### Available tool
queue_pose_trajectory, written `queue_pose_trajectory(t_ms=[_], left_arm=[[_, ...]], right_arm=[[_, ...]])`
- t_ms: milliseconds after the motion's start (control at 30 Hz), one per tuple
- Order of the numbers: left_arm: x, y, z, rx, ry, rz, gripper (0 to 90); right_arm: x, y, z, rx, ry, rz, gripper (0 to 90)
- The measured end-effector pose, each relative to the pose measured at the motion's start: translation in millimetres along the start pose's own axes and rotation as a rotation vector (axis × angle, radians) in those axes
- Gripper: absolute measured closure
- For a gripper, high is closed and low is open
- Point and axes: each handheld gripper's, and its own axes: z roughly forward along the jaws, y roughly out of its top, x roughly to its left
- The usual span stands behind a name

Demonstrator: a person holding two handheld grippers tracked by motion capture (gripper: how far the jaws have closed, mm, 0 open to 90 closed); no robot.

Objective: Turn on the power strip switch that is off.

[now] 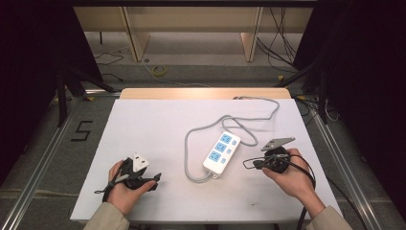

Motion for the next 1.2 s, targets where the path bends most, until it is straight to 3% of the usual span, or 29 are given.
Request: queue_pose_trajectory(t_ms=[1200], left_arm=[[0.1,0.3,-0.1,0.0,0.004,0.004,22.2]], right_arm=[[-3.6,17.0,4.9,0.023,0.008,-0.009,90.0]])
